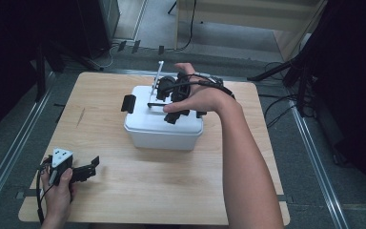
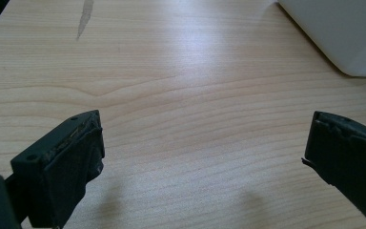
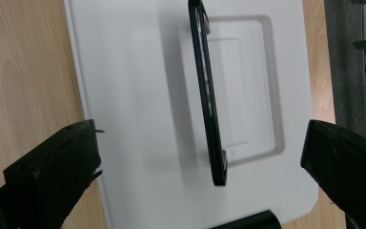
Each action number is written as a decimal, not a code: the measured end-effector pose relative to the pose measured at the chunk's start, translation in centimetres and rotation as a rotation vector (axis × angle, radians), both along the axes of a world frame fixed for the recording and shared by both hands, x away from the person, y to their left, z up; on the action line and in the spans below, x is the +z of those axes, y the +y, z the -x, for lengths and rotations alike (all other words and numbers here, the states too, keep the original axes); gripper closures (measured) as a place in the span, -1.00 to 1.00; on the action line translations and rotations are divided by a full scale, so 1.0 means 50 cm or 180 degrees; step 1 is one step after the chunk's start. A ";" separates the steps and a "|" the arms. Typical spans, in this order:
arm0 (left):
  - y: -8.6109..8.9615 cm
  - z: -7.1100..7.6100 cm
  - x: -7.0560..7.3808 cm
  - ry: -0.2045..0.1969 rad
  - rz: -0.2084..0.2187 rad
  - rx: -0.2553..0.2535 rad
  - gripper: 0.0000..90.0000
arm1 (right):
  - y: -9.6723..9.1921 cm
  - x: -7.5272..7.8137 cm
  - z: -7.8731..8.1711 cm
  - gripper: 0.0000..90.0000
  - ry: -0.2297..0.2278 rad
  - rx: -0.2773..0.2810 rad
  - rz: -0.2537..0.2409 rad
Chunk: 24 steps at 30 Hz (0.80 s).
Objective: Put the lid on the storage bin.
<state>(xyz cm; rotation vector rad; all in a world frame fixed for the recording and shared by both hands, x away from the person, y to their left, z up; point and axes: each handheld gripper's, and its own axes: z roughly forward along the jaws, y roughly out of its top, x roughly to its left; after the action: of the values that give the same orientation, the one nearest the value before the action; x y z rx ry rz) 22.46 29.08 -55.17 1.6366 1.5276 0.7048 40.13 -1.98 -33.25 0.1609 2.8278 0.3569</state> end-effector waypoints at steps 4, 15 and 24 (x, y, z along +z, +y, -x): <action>0.000 0.000 0.000 -0.0002 -0.0003 0.0003 -1.00 | -0.028 0.003 0.006 -1.00 0.0030 -0.0094 -0.0050; 0.000 0.000 0.000 -0.0002 -0.0015 -0.0008 -1.00 | -0.097 0.005 0.019 -1.00 0.0056 -0.0300 -0.0126; -0.001 0.000 0.000 -0.0001 -0.0014 -0.0007 -1.00 | -0.148 0.000 0.028 -1.00 0.0041 -0.0409 -0.0161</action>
<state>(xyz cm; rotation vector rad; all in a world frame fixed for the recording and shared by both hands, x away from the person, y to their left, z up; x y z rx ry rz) 22.46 29.03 -55.16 1.6412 1.5249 0.7077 38.72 -9.39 -33.26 0.3546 2.8044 0.4000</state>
